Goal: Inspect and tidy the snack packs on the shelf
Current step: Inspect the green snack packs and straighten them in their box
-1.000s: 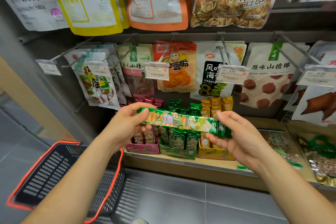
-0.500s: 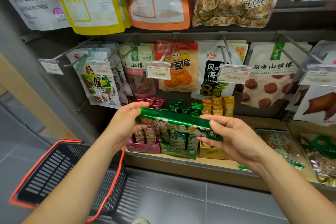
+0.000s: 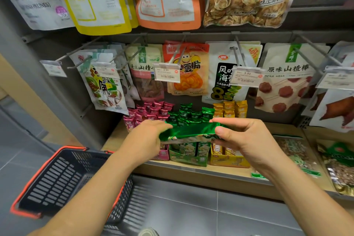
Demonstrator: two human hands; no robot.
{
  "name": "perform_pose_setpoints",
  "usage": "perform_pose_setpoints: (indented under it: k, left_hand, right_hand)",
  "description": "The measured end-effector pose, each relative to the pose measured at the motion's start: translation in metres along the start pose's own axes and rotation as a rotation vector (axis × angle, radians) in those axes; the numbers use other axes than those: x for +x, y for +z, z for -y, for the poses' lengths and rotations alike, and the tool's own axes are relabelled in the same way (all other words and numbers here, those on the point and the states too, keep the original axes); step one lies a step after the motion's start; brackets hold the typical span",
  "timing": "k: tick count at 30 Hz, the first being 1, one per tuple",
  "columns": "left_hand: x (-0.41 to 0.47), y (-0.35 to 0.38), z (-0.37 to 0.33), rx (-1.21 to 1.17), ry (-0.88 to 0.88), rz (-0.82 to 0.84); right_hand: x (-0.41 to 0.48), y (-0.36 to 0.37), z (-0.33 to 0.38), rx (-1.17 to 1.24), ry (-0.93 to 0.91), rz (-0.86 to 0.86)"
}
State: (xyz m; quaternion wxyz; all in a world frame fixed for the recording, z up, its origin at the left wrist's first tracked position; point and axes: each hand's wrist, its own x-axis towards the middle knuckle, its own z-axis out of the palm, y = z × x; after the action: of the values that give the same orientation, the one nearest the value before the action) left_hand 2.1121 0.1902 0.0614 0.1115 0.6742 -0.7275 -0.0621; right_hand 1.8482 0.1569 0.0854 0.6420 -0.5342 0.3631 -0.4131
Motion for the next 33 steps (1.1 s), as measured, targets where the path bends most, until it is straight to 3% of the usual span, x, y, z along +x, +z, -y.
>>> perform_pose_setpoints:
  k: [6,10,12,16,19,22,25,33]
  left_hand:
    - [-0.001,0.011,-0.028,0.019,0.163,-0.009]
    - [-0.002,0.007,-0.033,-0.12,0.134,0.025]
    - [-0.004,0.004,-0.039,-0.293,0.076,0.012]
    - [-0.004,-0.006,-0.046,-0.782,-0.078,-0.115]
    - [-0.007,-0.013,-0.048,-1.027,-0.105,-0.12]
    - [-0.008,-0.024,-0.044,-1.268,-0.182,-0.136]
    - [-0.003,-0.041,-0.023,-1.489,-0.256,-0.302]
    - [-0.002,-0.041,-0.003,-1.377,-0.345,-0.403]
  right_hand:
    - [-0.001,0.011,-0.004,-0.051,-0.093,-0.104]
    - [0.0,0.019,-0.008,-0.001,-0.124,0.021]
    - [0.0,0.024,-0.011,-0.007,-0.099,0.08]
    - [0.001,0.037,-0.026,-0.401,-0.068,0.214]
    - [-0.003,0.044,-0.036,-0.41,-0.064,0.261]
    - [-0.005,0.046,-0.045,-0.482,-0.092,0.243]
    - [-0.009,0.049,-0.052,-0.638,-0.144,0.223]
    - [-0.012,0.052,-0.055,-0.982,-0.28,0.107]
